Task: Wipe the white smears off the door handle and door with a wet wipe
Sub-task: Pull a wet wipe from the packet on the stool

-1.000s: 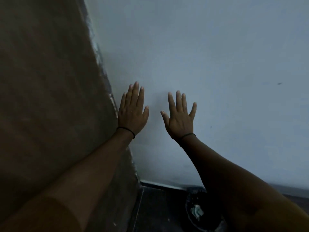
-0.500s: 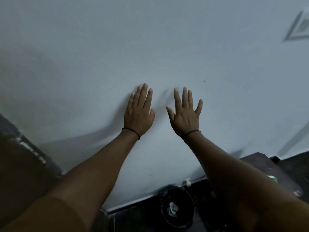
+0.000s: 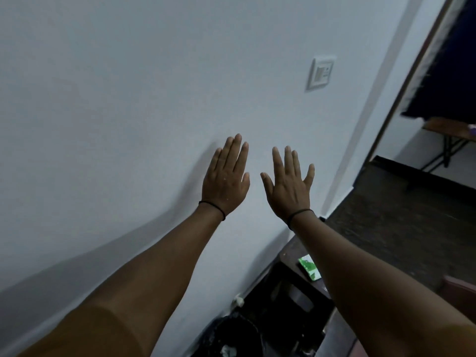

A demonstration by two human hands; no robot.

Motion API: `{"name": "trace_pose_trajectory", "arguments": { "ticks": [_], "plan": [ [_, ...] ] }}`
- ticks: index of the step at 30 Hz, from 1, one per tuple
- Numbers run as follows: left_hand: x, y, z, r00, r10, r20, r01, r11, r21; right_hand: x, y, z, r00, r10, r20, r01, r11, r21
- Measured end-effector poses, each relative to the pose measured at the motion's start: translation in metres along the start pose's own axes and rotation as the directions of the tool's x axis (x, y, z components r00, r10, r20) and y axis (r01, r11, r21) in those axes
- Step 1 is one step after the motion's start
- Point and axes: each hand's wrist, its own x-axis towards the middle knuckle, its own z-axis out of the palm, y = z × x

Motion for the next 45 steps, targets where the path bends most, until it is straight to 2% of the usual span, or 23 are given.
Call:
{"name": "trace_pose_trajectory", "arguments": {
  "ticks": [7, 12, 16, 21, 25, 32, 34, 37, 42, 45],
  "plan": [
    [0.04, 0.049, 0.059, 0.986, 0.147, 0.074, -0.132, 0.975, -0.181, 0.01, 0.074, 0.005, 0.989, 0.146, -0.027, -0.148, 0.987, -0.067],
    [0.067, 0.096, 0.13, 0.964, 0.207, 0.166, -0.162, 0.955, -0.25, 0.018, 0.147, 0.04, 0.966, 0.259, 0.018, -0.257, 0.963, -0.074],
    [0.071, 0.135, 0.202, 0.918, 0.265, 0.296, -0.178, 0.94, -0.291, 0.014, 0.214, 0.088, 0.912, 0.394, 0.115, -0.387, 0.919, -0.079],
    [0.051, 0.19, 0.291, 0.786, 0.356, 0.506, -0.196, 0.919, -0.342, -0.017, 0.29, 0.151, 0.833, 0.516, 0.199, -0.504, 0.856, -0.11],
    [0.019, 0.229, 0.354, 0.611, 0.423, 0.669, -0.222, 0.903, -0.368, -0.048, 0.343, 0.202, 0.701, 0.641, 0.313, -0.626, 0.763, -0.16],
    [-0.055, 0.265, 0.437, 0.394, 0.51, 0.765, -0.186, 0.859, -0.477, -0.112, 0.398, 0.283, 0.525, 0.73, 0.437, -0.724, 0.653, -0.22],
    [-0.071, 0.273, 0.454, 0.328, 0.512, 0.794, -0.187, 0.859, -0.476, -0.123, 0.403, 0.302, 0.519, 0.704, 0.484, -0.704, 0.674, -0.225],
    [-0.088, 0.285, 0.477, 0.271, 0.512, 0.815, -0.169, 0.859, -0.483, -0.127, 0.412, 0.327, 0.527, 0.674, 0.518, -0.672, 0.704, -0.232],
    [-0.108, 0.299, 0.505, 0.22, 0.514, 0.829, -0.184, 0.857, -0.482, -0.127, 0.422, 0.36, 0.554, 0.629, 0.546, -0.593, 0.758, -0.271],
    [-0.117, 0.3, 0.515, 0.196, 0.517, 0.833, -0.217, 0.851, -0.478, -0.127, 0.425, 0.373, 0.53, 0.616, 0.583, -0.574, 0.766, -0.288]
  ]
}}
